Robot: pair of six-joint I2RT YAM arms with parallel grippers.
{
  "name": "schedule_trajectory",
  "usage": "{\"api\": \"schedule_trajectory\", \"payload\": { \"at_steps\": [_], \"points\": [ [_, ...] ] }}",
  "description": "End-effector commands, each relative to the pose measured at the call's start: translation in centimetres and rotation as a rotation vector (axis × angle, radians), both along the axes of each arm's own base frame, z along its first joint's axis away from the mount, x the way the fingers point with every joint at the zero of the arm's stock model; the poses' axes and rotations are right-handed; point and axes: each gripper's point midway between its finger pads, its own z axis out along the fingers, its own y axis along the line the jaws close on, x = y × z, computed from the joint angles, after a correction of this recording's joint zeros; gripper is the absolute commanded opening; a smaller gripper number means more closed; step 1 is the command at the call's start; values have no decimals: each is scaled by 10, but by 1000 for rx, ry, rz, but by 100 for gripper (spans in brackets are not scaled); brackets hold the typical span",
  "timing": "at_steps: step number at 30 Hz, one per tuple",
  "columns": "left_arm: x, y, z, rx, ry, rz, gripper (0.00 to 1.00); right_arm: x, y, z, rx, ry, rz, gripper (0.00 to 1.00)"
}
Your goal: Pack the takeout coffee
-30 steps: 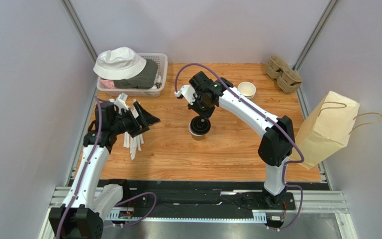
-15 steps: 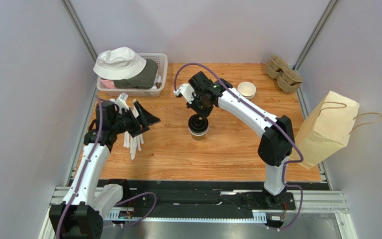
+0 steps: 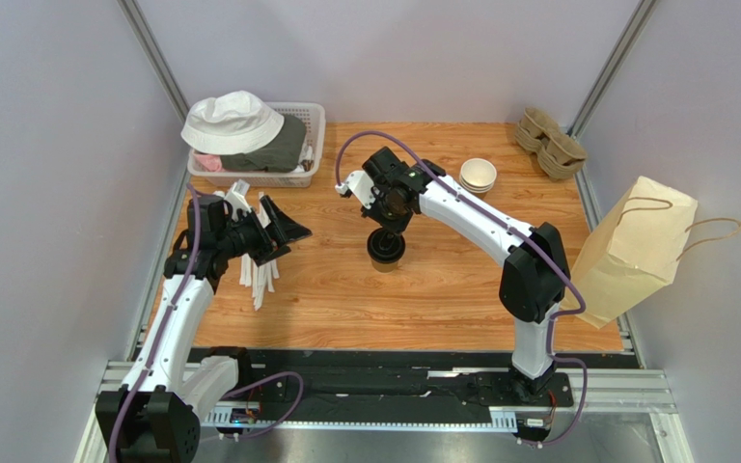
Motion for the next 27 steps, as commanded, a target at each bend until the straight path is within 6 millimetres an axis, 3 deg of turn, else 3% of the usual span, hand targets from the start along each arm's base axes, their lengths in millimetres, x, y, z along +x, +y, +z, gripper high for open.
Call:
{"api": "schedule_trajectory", "payload": {
  "at_steps": [1,11,17,23,27],
  "points": [
    [7,-1,21,-9,-73,-7,99,8,7,-4,10,-32,-8,0],
    [8,-1,18,-6,-65,-7,99,9,11,-8,17,-28,-8,9],
    [7,-1,19,-8,-63,-11,99,7,9,-5,19,-21,-2,28],
    [6,-3,20,-8,-69,-30,99,3,13,20,68,-44,19,37],
    [8,-3,23,0,-86,-45,99,1,16,48,116,-64,35,40]
  ]
}}
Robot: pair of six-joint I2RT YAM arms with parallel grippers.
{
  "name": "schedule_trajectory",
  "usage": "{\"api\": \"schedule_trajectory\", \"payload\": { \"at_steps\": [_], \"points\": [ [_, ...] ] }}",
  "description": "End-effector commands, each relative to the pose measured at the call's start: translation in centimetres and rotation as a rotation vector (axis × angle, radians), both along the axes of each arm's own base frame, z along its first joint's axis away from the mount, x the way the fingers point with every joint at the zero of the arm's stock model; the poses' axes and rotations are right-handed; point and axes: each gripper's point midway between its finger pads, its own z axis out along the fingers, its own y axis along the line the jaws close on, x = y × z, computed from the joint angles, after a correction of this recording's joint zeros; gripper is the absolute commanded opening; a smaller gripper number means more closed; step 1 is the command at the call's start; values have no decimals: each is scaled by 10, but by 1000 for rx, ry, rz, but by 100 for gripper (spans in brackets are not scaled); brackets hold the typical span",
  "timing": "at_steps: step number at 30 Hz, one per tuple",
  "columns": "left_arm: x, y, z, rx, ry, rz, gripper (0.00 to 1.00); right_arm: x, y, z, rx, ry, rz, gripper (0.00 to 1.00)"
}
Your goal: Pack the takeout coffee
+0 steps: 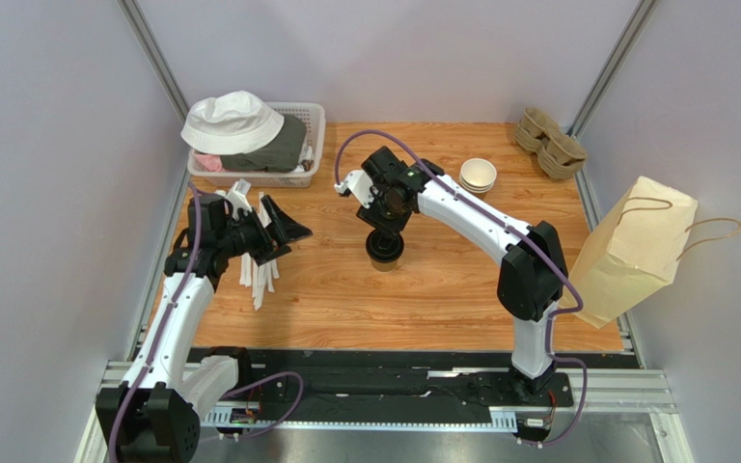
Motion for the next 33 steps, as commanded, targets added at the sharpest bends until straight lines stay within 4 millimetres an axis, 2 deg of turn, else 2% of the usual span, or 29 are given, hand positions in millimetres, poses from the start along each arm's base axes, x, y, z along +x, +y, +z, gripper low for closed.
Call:
{"api": "schedule_trajectory", "payload": {
  "at_steps": [1,6,7,8,9,10,11,12,13,14,15,16,17,18,19,21,22,24,26,27,28,33],
  "points": [
    [9,-2,26,4,-102,-41,99,1,13,66,126,-94,35,40],
    [12,-9,41,2,-196,-102,99,-8,8,106,288,-45,12,52],
    [15,-13,47,3,-236,-126,99,-5,-4,112,327,-28,-28,52],
    [16,-20,48,3,-250,-155,99,-13,-1,118,405,36,-26,52],
    [14,-36,56,-4,-294,-215,99,-17,-5,119,456,98,-77,52],
    [15,-45,54,-5,-297,-251,99,-10,-19,123,508,134,-139,50],
    [16,-54,55,-10,-307,-278,99,-18,-18,116,563,220,-142,49],
    [19,-64,63,-25,-353,-309,94,-20,-22,115,591,259,-158,44],
    [17,-80,57,-53,-327,-351,90,-18,-31,115,626,300,-208,40],
    [19,-87,56,-72,-324,-364,86,-27,-29,114,672,364,-197,37],
    [22,-96,61,-97,-356,-392,75,-28,-30,114,696,392,-208,33],
    [24,-108,51,-120,-304,-419,69,-30,-31,113,716,427,-228,32],
    [23,-116,50,-139,-297,-454,63,-36,-27,109,737,482,-219,28],
    [27,-123,56,-153,-315,-476,52,-39,-25,105,745,517,-220,26],
    [29,-135,45,-165,-272,-510,47,-40,-22,102,762,554,-235,24],
    [32,-147,48,-189,-269,-559,31,-47,-17,87,781,659,-263,21],
    [36,-154,37,-195,-236,-574,27,-44,-14,86,801,675,-278,19],
    [39,-167,29,-205,-205,-614,15,-45,-12,73,804,709,-293,15],
    [43,-173,21,-217,-179,-627,9,-38,-10,71,815,689,-294,12],
    [46,-175,19,-224,-171,-632,3,-36,-9,66,811,696,-301,11],
    [50,-178,8,-224,-137,-633,1,-33,-8,65,816,689,-301,11],
    [57,-185,-10,-243,-79,-659,0,-27,-5,45,805,737,-355,9]
  ]
}}
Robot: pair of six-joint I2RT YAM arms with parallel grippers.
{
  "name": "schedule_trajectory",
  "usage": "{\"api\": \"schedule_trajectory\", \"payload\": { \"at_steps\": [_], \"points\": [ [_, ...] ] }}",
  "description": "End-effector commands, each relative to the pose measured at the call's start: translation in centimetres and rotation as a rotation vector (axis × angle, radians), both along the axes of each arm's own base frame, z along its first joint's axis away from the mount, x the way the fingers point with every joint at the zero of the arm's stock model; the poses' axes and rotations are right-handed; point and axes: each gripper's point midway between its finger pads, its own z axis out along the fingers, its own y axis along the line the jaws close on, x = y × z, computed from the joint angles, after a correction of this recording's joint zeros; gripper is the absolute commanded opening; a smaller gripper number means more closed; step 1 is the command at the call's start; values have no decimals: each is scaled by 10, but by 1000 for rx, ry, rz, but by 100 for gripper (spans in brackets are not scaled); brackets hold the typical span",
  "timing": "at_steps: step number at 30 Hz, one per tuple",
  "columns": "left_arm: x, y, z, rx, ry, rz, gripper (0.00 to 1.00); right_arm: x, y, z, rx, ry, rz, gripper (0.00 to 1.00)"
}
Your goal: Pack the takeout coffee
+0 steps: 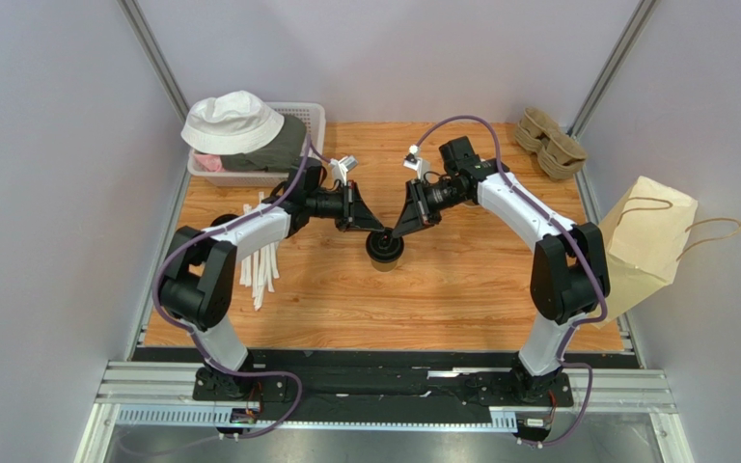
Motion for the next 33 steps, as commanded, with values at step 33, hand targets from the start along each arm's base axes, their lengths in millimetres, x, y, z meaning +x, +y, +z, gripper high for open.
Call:
{"api": "schedule_trajectory", "payload": {
  "at_steps": [33],
  "points": [
    [-13,21,-131,73,221,-55,0,24,-16,-124,-181,149,-95,4]
  ]
}}
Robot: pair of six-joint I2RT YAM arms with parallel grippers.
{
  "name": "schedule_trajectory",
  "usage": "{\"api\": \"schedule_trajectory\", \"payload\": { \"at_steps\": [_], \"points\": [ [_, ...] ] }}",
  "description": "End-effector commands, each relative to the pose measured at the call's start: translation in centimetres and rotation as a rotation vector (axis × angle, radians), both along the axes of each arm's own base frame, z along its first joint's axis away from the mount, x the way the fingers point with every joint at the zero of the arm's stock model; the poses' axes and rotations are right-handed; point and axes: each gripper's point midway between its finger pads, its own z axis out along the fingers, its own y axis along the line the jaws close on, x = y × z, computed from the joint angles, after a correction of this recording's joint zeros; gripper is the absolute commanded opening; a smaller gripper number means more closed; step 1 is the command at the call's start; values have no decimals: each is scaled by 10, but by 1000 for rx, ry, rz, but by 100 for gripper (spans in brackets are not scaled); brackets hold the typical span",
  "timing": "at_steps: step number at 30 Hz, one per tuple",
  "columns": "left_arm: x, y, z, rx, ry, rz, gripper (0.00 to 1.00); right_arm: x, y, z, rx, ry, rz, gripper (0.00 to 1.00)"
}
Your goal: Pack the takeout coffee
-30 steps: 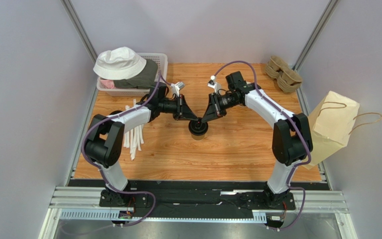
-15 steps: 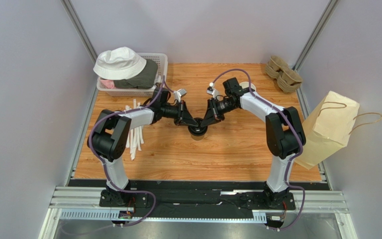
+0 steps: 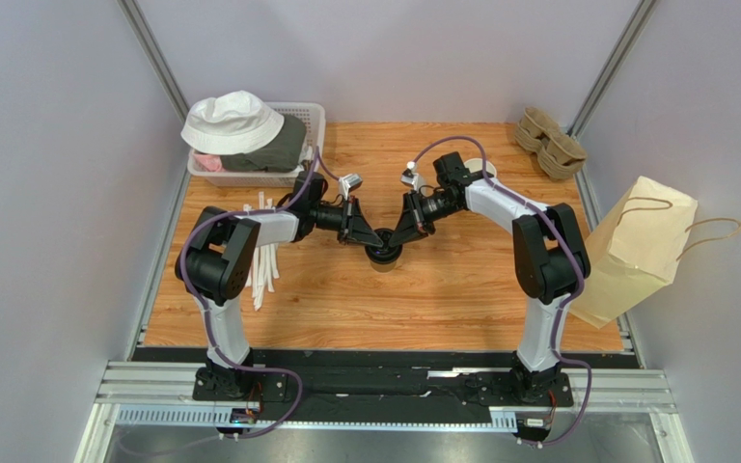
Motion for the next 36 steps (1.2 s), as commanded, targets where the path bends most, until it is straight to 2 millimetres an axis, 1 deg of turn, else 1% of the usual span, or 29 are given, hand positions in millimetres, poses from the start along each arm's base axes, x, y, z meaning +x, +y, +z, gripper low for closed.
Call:
{"api": "schedule_trajectory", "payload": {
  "at_steps": [1,6,11,15,21,23,24,25,26,27,28,29,31,32,33,34,35,36],
  "points": [
    [-3,18,-76,177,87,84,0,11,-22,-66,-209,-28,-41,4],
    [-4,20,-85,205,121,94,0,15,-23,-77,-227,21,-62,4],
    [-1,24,-90,225,161,121,0,14,-28,-90,-257,89,-94,5],
    [1,23,-92,231,185,125,0,14,-30,-93,-252,165,-127,5],
    [-1,25,-99,251,219,134,0,13,-34,-98,-273,207,-147,6],
    [0,24,-93,233,204,130,0,15,-32,-92,-259,182,-125,6],
    [1,22,-87,213,187,122,0,17,-32,-89,-255,161,-118,8],
    [3,20,-76,194,156,119,0,23,-29,-80,-242,120,-106,8],
    [5,18,-70,178,131,113,0,24,-29,-74,-235,108,-94,10],
    [3,14,-63,165,111,99,0,27,-27,-68,-216,71,-67,11],
    [2,11,-51,147,78,89,0,28,-24,-64,-205,58,-51,11],
    [2,9,-45,135,61,82,0,33,-20,-53,-189,33,-34,13],
    [-6,-2,-30,107,35,50,0,33,-14,-43,-166,-7,16,14],
    [-7,-5,-25,93,15,43,0,38,-10,-36,-154,-38,33,16],
    [-8,-9,-21,87,5,38,0,38,-7,-30,-134,-63,59,17],
    [-12,-13,-14,78,-7,29,0,33,-2,-26,-130,-56,80,18],
    [-12,-16,-11,70,-9,32,0,36,2,-19,-116,-95,105,20],
    [-12,-16,-10,69,-6,39,0,33,4,-14,-103,-103,123,20]
  ]
}}
